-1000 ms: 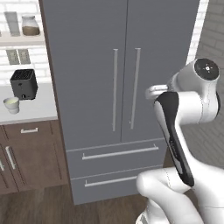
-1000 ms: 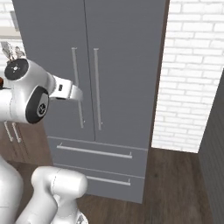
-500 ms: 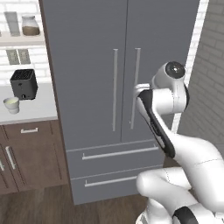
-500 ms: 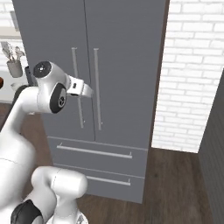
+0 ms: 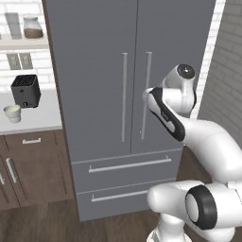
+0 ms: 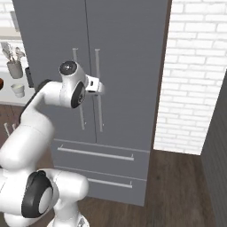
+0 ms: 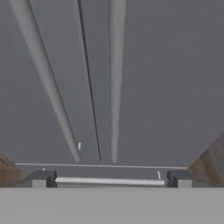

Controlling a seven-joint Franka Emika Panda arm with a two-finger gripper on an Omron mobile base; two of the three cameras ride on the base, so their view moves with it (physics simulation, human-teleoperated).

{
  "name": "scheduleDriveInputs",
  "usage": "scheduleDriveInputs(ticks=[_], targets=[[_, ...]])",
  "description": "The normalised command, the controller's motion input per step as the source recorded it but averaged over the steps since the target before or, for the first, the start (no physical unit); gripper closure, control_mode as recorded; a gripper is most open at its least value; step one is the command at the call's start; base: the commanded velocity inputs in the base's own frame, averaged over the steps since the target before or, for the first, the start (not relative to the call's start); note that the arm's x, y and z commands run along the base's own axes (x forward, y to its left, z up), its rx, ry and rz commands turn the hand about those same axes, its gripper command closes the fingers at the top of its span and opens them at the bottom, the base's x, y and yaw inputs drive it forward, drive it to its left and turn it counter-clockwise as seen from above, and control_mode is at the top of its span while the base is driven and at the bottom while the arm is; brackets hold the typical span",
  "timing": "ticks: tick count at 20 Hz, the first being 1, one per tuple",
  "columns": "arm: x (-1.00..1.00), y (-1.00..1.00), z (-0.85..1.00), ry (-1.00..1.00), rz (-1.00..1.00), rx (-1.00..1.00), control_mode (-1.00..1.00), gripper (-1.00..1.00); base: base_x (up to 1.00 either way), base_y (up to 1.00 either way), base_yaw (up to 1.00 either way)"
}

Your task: Grab a lemon wedge from the fridge and one ice cube from the ice bowl, and put them in the glass of lemonade.

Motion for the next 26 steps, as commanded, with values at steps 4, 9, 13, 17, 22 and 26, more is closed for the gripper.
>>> scheduleDriveInputs(ticks=[4, 9, 13, 17, 22, 26], targets=[[0.26, -0.09, -0.11, 0.02, 0.01, -0.01, -1.00, -1.00, 0.00, 0.00, 0.00], [0.13, 0.05, -0.26, -0.08, 0.00, 0.00, -1.00, -1.00, 0.00, 0.00, 0.00], [0.18, 0.21, -0.32, -0.09, 0.00, -0.01, -1.00, -1.00, 0.00, 0.00, 0.00], [0.44, 0.07, -0.21, 0.00, 0.00, -0.01, -1.00, -1.00, 0.00, 0.00, 0.00], [0.30, -0.01, 0.09, 0.05, 0.00, -0.01, -1.00, -1.00, 0.00, 0.00, 0.00], [0.01, 0.00, 0.37, 0.00, 0.00, 0.00, -1.00, -1.00, 0.00, 0.00, 0.00]])
